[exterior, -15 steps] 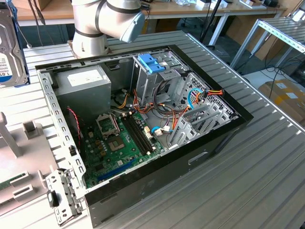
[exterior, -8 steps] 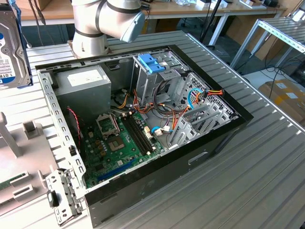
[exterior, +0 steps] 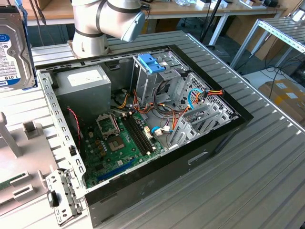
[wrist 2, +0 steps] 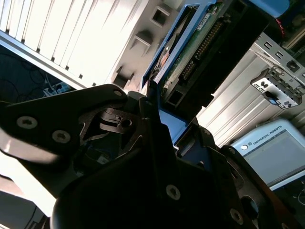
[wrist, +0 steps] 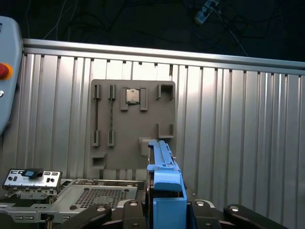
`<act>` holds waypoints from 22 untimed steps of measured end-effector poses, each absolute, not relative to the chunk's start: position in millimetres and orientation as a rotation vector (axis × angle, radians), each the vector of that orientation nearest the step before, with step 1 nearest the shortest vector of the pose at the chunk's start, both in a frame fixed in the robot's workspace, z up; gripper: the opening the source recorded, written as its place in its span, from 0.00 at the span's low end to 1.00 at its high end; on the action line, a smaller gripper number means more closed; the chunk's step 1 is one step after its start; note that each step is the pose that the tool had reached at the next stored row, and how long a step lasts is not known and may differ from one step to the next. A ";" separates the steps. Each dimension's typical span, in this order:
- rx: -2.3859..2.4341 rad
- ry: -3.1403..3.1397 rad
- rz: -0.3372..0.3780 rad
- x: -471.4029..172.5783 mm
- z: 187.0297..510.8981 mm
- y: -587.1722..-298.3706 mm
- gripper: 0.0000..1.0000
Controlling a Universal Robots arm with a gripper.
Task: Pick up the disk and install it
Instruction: 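Pick up the disk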
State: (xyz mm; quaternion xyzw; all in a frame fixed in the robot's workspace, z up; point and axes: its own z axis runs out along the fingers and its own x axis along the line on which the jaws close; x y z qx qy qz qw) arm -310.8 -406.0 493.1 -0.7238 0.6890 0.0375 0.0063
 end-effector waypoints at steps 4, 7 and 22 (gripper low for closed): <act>-2.265 2.156 0.117 -306.9 493.1 -409.3 0.37; -2.265 2.156 0.117 -304.3 493.1 -411.4 0.37; -2.265 2.156 0.117 -294.1 493.0 -418.8 0.37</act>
